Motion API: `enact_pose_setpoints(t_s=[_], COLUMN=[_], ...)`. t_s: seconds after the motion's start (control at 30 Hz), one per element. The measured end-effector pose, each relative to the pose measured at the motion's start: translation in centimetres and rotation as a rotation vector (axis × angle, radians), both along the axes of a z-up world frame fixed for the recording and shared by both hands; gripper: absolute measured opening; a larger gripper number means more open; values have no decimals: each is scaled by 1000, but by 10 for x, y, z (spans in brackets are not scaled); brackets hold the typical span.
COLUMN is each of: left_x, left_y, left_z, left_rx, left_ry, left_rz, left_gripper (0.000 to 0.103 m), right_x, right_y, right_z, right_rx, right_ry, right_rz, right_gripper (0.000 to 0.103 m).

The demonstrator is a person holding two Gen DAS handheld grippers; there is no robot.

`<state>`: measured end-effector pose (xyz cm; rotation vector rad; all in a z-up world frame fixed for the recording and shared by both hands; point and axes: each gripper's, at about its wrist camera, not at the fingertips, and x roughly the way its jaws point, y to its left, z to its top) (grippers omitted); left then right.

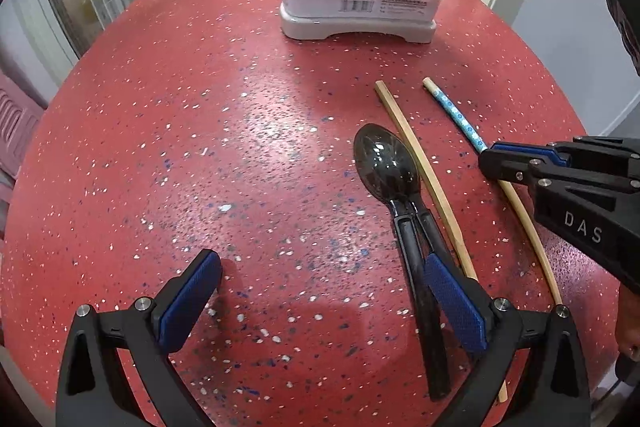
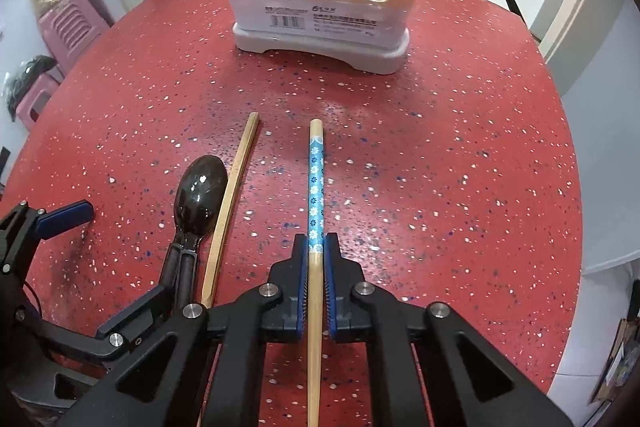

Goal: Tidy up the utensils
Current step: 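Close the right tool on the blue-patterned chopstick, then close the left tool on a dark spoon while the right tool holds the blue chopstick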

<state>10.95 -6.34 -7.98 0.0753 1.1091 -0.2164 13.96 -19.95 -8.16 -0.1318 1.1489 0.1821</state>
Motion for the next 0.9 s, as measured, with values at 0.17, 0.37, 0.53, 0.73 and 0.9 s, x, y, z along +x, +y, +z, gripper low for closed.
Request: enact_pose_setpoints(t_s=[0.17, 0.37, 0.53, 0.73, 0.9], left_x=[4, 10, 17, 24, 23], left_y=[-6, -2, -7, -15, -30], left_z=[-3, -2, 0, 3, 12], left_rx=[32, 28, 56, 37, 35], left_ry=[8, 14, 15, 49, 50], left_rz=[6, 8, -22, -69, -158], left_gripper=[103, 103, 103, 101, 60], right_x=[-4, -5, -1, 7, 9], right_y=[-9, -18, -20, -21, -23], right_z=[2, 2, 1, 1, 1], right_rx=[19, 45, 59, 72, 100], right_ry=[-2, -1, 6, 35, 42], right_rz=[-25, -24, -15, 0, -6], right_gripper=[9, 9, 9, 9, 8])
